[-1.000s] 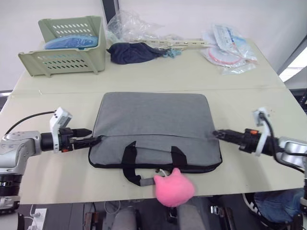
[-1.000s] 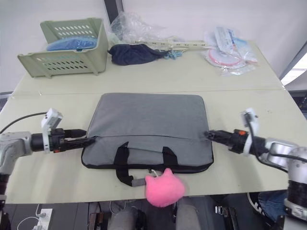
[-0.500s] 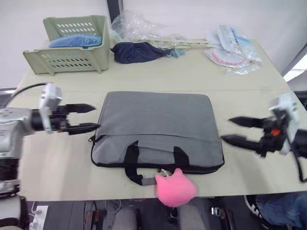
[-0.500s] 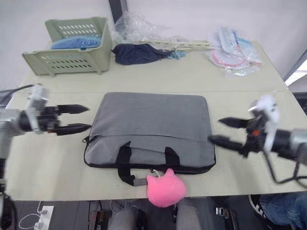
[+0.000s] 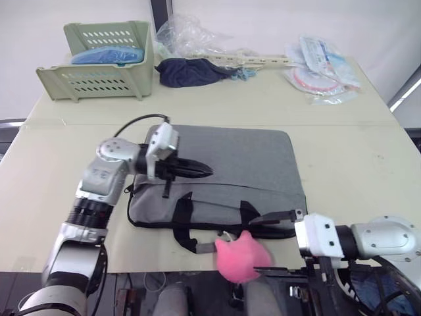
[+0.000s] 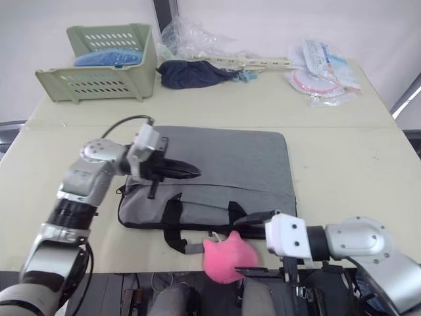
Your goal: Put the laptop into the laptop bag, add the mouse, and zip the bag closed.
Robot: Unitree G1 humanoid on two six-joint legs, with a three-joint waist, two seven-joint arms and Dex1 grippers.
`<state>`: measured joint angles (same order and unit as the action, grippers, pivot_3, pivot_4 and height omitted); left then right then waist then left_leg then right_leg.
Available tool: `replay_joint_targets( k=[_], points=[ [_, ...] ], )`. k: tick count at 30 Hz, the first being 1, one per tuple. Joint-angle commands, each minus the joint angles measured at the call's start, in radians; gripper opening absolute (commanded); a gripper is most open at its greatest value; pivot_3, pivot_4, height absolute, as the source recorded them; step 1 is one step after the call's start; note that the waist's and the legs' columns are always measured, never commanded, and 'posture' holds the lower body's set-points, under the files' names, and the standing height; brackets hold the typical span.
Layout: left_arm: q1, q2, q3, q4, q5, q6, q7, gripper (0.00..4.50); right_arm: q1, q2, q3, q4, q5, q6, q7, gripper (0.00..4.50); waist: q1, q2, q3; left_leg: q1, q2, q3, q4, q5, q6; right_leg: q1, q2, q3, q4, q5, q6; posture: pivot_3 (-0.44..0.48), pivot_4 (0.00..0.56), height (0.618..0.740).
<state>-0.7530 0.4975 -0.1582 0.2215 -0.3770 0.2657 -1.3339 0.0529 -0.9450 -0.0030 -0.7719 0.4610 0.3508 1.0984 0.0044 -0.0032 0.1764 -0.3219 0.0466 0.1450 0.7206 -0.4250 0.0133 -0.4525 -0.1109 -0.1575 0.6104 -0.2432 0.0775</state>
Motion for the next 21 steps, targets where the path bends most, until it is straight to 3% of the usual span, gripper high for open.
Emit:
replay_joint_targets(
  k=[1, 6, 10, 16, 18, 21],
  points=[
    [-0.069, -0.059, -0.038, 0.079, 0.081, -0.056, 0.064, 0.11, -0.022, 0.013, 0.084, 0.019, -0.076, -0.087, 0.026, 4.5, 0.003, 0.0, 0.0, 0.001, 0.0, -0.001, 0.0, 0.0, 0.0, 0.002, 0.0, -0.001, -0.001, 0.0, 0.0, 0.0, 0.15, 0.74],
    [-0.07, -0.1, -0.117, 0.143, 0.195, -0.046, 0.128, 0.11, -0.039, 0.018, 0.185, 0.06, -0.16, -0.153, 0.039, 4.5, 0.005, 0.0, 0.0, 0.003, 0.0, -0.002, -0.001, 0.0, 0.001, 0.004, 0.0, -0.002, -0.003, 0.0, 0.0, 0.0, 0.15, 0.74],
    [-0.029, -0.058, -0.212, 0.144, 0.274, 0.003, 0.084, 0.11, -0.061, 0.019, 0.23, 0.08, -0.194, -0.135, 0.034, 4.5, 0.005, -0.001, -0.001, 0.004, 0.0, -0.003, -0.002, 0.0, 0.001, 0.006, 0.0, -0.003, -0.003, 0.0, 0.0, 0.0, 0.15, 0.74],
    [-0.003, -0.055, -0.225, 0.178, 0.312, -0.013, 0.129, 0.11, -0.065, 0.046, 0.268, 0.109, -0.231, -0.115, 0.001, 4.5, 0.001, -0.002, -0.005, 0.006, 0.001, -0.003, -0.002, 0.0, 0.002, 0.009, 0.0, -0.002, -0.003, 0.0, -0.001, 0.0, 0.15, 0.74],
    [-0.004, -0.057, -0.219, 0.18, 0.304, -0.013, 0.126, 0.0, -0.055, 0.056, 0.282, 0.139, -0.245, -0.13, -0.004, 3.96, 0.001, -0.003, -0.006, 0.006, 0.001, -0.003, -0.002, 0.0, 0.002, 0.009, 0.0, -0.002, -0.003, 0.0, -0.001, 0.0, 0.15, 0.74],
    [-0.008, -0.056, -0.219, 0.187, 0.304, -0.019, 0.124, 0.0, -0.04, 0.068, 0.287, 0.166, -0.264, -0.157, -0.01, 2.6, 0.0, -0.003, -0.007, 0.007, 0.001, -0.003, -0.002, 0.0, 0.002, 0.012, 0.0, -0.002, -0.002, 0.0, -0.001, 0.0, 0.15, 0.74]
  ],
)
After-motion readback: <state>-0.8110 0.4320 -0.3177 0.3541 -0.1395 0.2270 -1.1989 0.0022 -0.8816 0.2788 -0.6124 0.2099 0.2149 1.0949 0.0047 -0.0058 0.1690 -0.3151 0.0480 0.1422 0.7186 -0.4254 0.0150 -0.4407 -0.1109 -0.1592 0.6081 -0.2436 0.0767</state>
